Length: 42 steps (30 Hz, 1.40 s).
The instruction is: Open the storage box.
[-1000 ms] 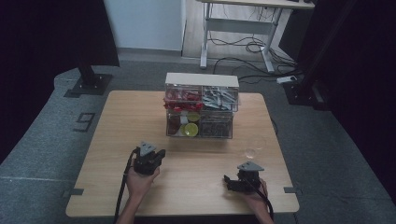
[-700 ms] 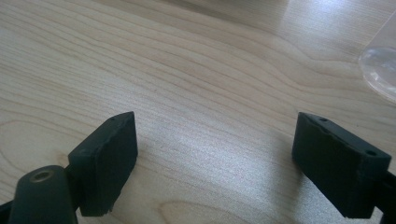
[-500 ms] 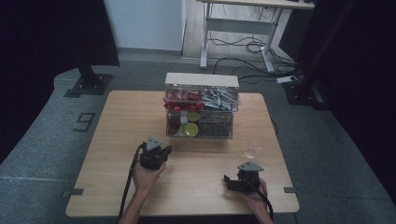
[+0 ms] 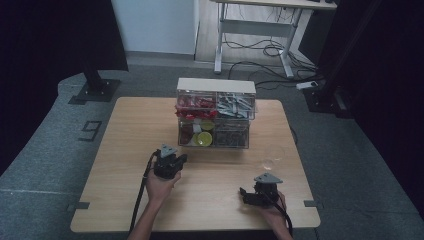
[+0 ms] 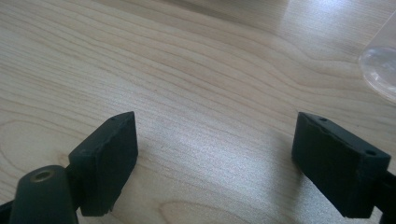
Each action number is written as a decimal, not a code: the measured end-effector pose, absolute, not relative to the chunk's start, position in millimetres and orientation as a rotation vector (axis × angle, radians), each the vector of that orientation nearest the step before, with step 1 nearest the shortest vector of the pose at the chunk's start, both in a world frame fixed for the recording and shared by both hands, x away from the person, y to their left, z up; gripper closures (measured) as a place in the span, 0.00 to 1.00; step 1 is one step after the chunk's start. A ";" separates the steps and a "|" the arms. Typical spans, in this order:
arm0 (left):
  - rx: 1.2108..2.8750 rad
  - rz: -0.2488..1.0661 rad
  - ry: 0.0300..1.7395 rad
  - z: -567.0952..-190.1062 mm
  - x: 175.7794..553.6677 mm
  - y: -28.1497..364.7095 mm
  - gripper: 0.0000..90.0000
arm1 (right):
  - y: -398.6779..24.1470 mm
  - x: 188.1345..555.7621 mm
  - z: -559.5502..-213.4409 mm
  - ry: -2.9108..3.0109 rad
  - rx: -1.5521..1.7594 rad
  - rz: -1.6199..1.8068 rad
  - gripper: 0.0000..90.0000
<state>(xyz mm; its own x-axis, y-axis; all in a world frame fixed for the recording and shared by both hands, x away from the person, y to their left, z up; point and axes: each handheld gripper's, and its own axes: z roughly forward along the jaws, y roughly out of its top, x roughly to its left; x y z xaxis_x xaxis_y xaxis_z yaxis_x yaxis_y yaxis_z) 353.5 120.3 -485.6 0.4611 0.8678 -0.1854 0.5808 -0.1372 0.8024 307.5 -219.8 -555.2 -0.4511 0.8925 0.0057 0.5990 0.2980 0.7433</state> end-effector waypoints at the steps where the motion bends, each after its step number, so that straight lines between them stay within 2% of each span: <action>1: 1.832 0.411 1.225 -485.6 353.5 120.3 1.00 | -219.8 307.5 -555.2 2.161 1.333 0.967 0.16; 42: 1.861 0.380 1.255 -505.1 388.6 100.5 1.00 | -219.5 307.2 -555.2 2.156 1.338 0.965 0.16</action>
<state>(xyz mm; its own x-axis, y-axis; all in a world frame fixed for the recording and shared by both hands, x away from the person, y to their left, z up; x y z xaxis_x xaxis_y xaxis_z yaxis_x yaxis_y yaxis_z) 388.6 100.5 -505.1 0.4533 0.8697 -0.1951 0.6157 -0.1473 0.7741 307.2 -219.5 -555.2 -0.4460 0.8950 0.0058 0.6008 0.2945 0.7432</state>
